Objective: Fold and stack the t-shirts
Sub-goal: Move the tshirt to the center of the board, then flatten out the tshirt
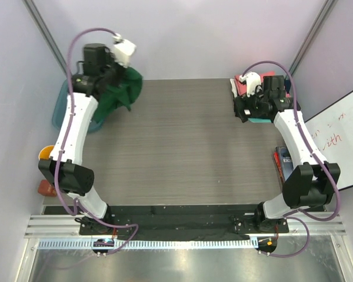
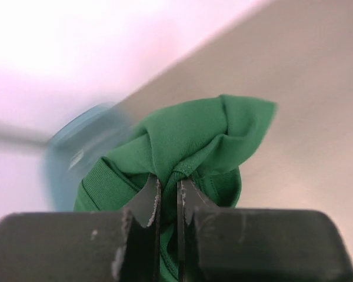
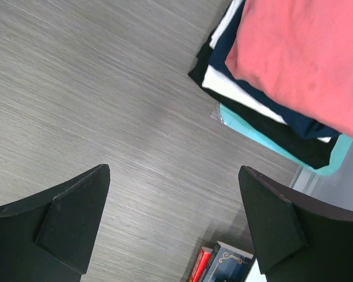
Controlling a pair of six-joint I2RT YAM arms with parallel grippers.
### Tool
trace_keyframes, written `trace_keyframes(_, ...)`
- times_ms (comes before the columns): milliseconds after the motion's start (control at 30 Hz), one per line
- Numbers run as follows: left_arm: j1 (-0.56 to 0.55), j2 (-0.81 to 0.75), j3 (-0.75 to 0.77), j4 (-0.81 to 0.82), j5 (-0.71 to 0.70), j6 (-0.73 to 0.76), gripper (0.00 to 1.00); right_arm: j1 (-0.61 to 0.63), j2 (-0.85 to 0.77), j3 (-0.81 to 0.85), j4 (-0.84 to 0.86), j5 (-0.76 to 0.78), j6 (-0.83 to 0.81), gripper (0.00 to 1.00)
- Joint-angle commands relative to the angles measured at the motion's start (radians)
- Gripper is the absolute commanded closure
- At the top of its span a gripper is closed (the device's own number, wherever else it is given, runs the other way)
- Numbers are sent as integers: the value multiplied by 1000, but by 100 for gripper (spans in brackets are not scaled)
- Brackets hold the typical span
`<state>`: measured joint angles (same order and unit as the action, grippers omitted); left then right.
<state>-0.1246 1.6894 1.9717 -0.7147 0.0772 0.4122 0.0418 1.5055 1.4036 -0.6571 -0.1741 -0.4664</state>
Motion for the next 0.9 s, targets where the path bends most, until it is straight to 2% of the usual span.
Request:
trace_keyframes(0, -208, -77, 13, -109, 203, 42, 100, 46, -71, -9, 83, 5, 32, 4)
trace_keyframes(233, -369, -13, 49, -138, 311, -15, 100, 121, -93, 12, 102, 15, 63, 3)
trace_keyframes(267, -379, -2, 32, -137, 309, -15, 90, 124, -90, 15, 102, 18, 66, 3)
trace_keyframes(300, -388, 7, 26, -138, 325, -18, 77, 133, -90, 17, 102, 25, 68, 3)
trace_keyframes(367, -388, 29, -6, -147, 348, -24, 59, 136, -90, 15, 102, 28, 75, 3)
trace_keyframes(400, -388, 30, -26, -137, 340, -24, 15, 138, -90, 12, 102, 25, 77, 2)
trace_keyframes(433, -388, 29, -46, -128, 325, -26, 1, 142, -91, 3, 102, 19, 75, 2)
trace_keyframes(500, -386, 23, -111, -97, 290, -7, 0, 148, -100, -14, 85, 5, 60, 2)
trace_keyframes(633, -376, -8, -236, -26, 126, 3, 0, 202, -114, -35, 7, -75, -32, 2)
trace_keyframes(700, -376, -10, -267, -14, 37, 30, 0, 230, -114, -46, -55, -113, -104, 2)
trace_keyframes(767, -362, 12, -303, 6, -112, 37, 0, 289, -102, -61, -82, -108, -136, 1)
trace_keyframes(867, -328, 61, -306, -28, -171, 30, 0, 348, -65, -106, -62, -100, -150, 1)
